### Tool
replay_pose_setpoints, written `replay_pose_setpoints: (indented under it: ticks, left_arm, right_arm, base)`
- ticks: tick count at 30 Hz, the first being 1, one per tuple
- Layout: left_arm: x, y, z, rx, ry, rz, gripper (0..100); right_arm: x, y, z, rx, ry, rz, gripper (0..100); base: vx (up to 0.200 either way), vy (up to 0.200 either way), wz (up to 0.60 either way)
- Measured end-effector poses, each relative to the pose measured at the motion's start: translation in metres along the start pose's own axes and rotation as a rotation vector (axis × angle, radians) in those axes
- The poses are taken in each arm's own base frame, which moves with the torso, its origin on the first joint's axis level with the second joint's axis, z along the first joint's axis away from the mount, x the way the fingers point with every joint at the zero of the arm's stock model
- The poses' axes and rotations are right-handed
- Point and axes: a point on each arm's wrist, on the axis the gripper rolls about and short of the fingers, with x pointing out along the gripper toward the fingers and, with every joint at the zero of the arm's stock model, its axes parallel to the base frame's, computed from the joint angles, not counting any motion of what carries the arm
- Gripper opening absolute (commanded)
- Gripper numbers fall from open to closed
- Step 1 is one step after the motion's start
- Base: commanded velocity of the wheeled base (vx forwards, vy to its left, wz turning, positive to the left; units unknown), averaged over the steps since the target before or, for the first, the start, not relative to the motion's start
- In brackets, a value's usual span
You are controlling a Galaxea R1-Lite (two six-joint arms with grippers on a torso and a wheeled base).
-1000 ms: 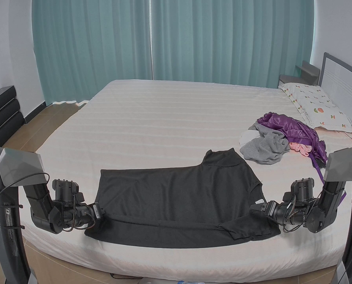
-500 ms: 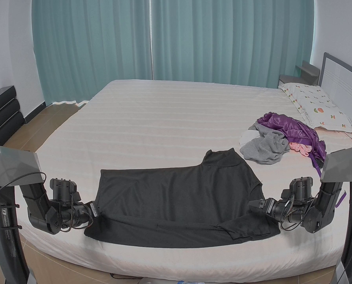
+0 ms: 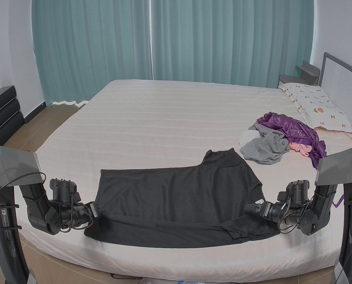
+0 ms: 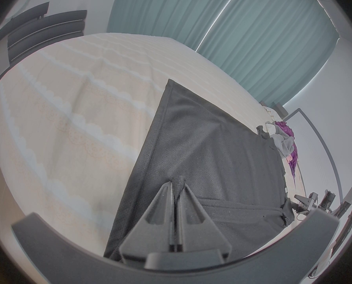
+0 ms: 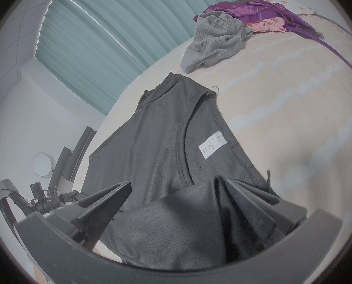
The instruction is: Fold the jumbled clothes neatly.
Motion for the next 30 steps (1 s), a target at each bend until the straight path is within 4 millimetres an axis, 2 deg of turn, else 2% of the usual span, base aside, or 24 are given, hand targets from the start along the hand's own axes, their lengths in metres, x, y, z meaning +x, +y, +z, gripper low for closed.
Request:
replay_pose_setpoints:
  ticks: [9, 10, 22, 30]
  left_arm:
    - [0.000, 0.000, -0.001, 0.001, 0.002, 0.000, 0]
    - [0.000, 0.000, -0.001, 0.001, 0.002, 0.000, 0]
    - [-0.003, -0.001, -0.002, 0.001, 0.005, 0.000, 0]
    - [-0.013, -0.004, -0.002, 0.003, -0.001, -0.003, 0]
  right_arm:
    - [0.000, -0.003, -0.004, -0.016, 0.013, -0.010, 100]
    - [0.000, -0.003, -0.004, -0.018, 0.014, -0.011, 0]
    - [-0.007, -0.006, -0.002, -0.012, -0.013, -0.011, 0]
    - [-0.023, -0.003, 0.000, -0.011, -0.064, 0.012, 0]
  base:
    - [0.000, 0.000, 0.00]
    - [0.000, 0.000, 0.00]
    - [0.000, 0.000, 0.00]
    - [0.000, 0.000, 0.00]
